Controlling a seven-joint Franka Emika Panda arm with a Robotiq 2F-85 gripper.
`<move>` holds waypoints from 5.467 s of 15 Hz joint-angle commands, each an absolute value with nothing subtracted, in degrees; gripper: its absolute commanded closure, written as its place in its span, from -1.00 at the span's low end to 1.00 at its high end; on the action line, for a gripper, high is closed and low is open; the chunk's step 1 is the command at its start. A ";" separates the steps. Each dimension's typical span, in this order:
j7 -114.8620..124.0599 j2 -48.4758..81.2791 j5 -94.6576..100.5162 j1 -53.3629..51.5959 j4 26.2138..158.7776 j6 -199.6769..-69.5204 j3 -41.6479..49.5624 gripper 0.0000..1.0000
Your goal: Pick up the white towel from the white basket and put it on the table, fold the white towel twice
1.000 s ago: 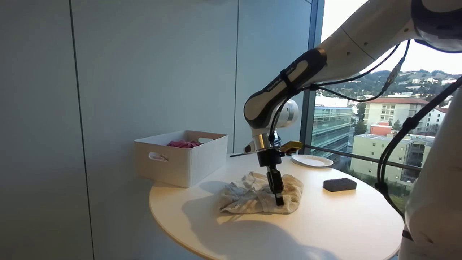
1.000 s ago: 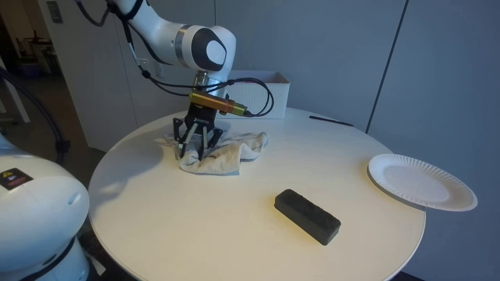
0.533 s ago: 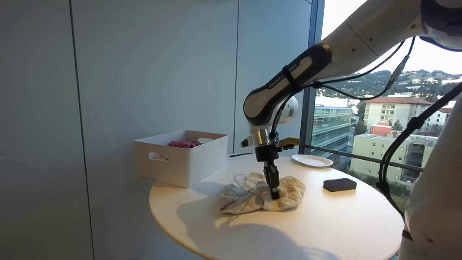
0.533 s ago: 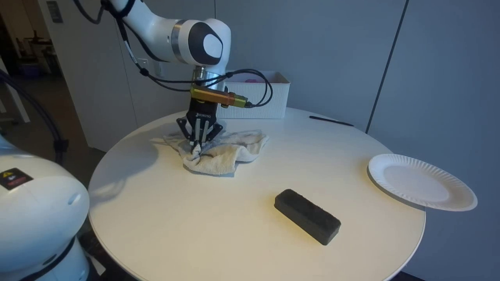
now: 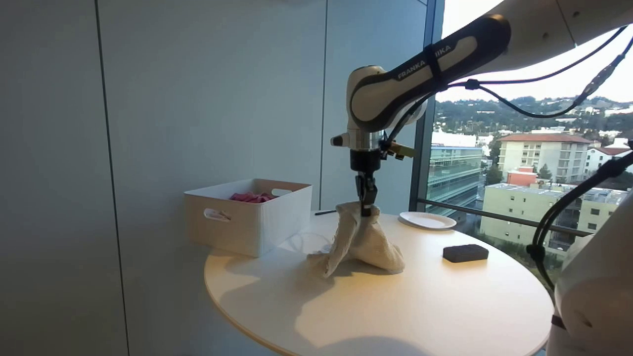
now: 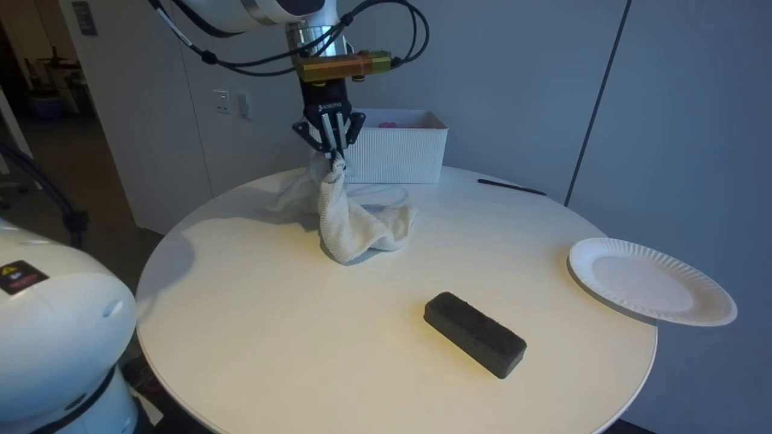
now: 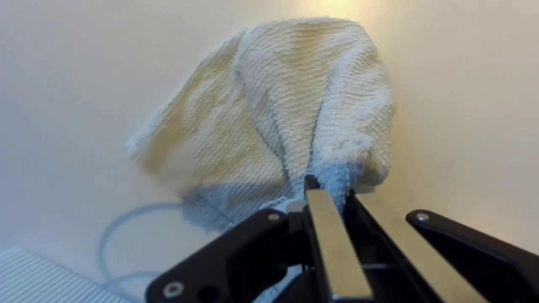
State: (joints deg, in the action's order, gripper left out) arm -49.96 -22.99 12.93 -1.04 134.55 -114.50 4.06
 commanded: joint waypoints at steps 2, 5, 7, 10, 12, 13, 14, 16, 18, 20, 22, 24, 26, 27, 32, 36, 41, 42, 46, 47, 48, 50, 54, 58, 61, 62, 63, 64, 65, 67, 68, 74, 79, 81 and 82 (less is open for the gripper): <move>-44.71 -15.23 18.46 0.63 131.34 -125.77 4.41 0.79; -36.38 -10.00 28.72 3.08 129.57 -126.78 2.75 0.80; -32.94 -7.08 33.27 3.22 127.89 -123.75 2.67 0.80; -37.41 -3.64 28.59 1.91 124.81 -116.30 3.50 0.79; -42.94 -1.96 21.57 1.54 122.53 -111.52 3.73 0.79; -45.05 -1.27 18.55 1.54 121.33 -109.06 3.71 0.79; -45.57 -0.50 17.00 1.68 120.14 -107.12 3.65 0.79; -44.92 -0.20 16.68 1.90 118.93 -106.01 3.45 0.29; -42.05 -2.35 22.06 1.53 120.29 -110.84 2.82 0.03; -43.20 -5.61 21.74 0.92 121.40 -111.75 2.04 -0.29; -49.33 -8.77 14.45 0.03 121.66 -109.28 1.55 -0.60; -54.67 -10.59 7.70 -1.21 120.82 -104.79 1.56 -0.90; -58.71 -10.10 2.20 -2.26 119.94 -101.45 2.08 -1.00; -60.19 -8.96 -0.18 -2.55 119.67 -99.89 2.34 -1.00; -62.05 -6.14 -1.14 -2.88 123.48 -102.96 0.99 -1.00; -65.36 -4.63 -1.24 -3.94 127.75 -112.00 -0.73 -1.00; -69.46 -3.40 -0.58 -4.88 132.19 -124.19 -2.56 -1.00; -71.27 -3.38 -0.45 -4.89 133.17 -126.68 -2.65 -1.00; -74.71 -3.02 1.55 -4.47 134.87 -132.12 -2.49 -1.00; -75.25 -3.09 2.29 -4.41 135.24 -132.95 -2.46 -1.00; -75.29 -3.05 3.79 -4.29 135.56 -134.10 -2.44 -0.88; -77.24 -3.38 4.35 -4.24 136.42 -136.24 -2.35 -0.39; -80.23 -3.74 4.19 -4.23 137.08 -138.58 -2.27 0.06; -81.91 -4.23 3.77 -4.34 137.19 -139.94 -2.23 0.67; -82.68 -4.47 3.43 -4.56 137.23 -141.41 -2.41 0.85; -82.68 -4.66 3.24 -4.68 137.22 -141.63 -2.54 0.88; -83.07 -5.32 3.02 -4.99 137.54 -142.04 -2.83 0.81; -83.42 -6.02 3.24 -5.29 137.93 -142.90 -3.15 0.78; -83.39 -6.97 4.42 -5.63 138.34 -144.73 -3.57 0.78; -83.60 -8.60 4.89 -6.30 138.33 -147.38 -4.06 0.77; -83.03 -9.54 6.19 -6.31 137.98 -149.07 -4.09 0.76; -74.57 -17.26 17.02 -1.58 135.62 -152.25 -1.64 0.85; -62.23 -20.28 27.60 5.70 134.42 -142.36 -0.72 0.81; -59.73 -19.89 28.36 6.05 133.99 -134.97 -0.18 0.85; -60.29 -19.51 26.44 5.08 133.75 -130.60 0.53 0.86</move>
State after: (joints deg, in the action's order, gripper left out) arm -63.11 -19.71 26.60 5.75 135.07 -139.43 0.08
